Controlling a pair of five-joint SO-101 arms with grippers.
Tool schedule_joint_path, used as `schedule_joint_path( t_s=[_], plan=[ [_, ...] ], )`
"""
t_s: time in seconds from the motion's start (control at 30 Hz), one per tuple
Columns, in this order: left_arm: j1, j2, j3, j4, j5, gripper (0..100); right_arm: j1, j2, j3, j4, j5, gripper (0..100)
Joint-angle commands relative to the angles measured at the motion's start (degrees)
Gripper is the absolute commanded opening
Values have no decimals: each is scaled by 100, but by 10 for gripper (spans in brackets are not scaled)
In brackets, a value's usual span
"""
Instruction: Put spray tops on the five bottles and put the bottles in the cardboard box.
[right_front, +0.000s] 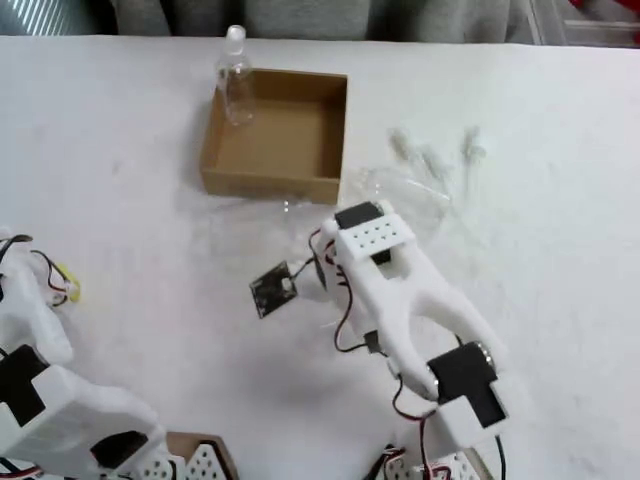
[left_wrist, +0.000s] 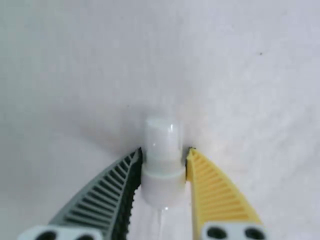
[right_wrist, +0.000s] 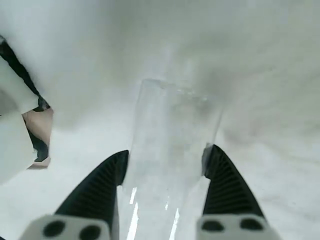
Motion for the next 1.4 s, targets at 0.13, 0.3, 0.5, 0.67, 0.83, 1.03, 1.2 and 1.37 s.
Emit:
schedule_joint_path(
  t_s=[0.13,0.3,0.5,0.67,0.83,1.03,1.2,1.37],
  plan=[
    [48,127,-193,-105,44,135,251,804,-615,-84,44,228],
    [48,127,-193,-105,35,135,602,822,-1292,75,35,187],
    [57,127,-193,-105,35,135,875,822,-2488,1288,26,173],
    [110,127,-193,-105,35,135,945,866,-2716,1446,-176,189],
    [110,127,-193,-105,35,135,884,1086,-2470,1209,-264,255],
    [110,127,-193,-105,35,135,884,1305,-2084,523,-422,252],
    [110,127,-193,-105,35,135,866,1218,-2119,435,-765,288],
    [110,127,-193,-105,35,135,910,655,-2426,462,-1134,288]
  ],
)
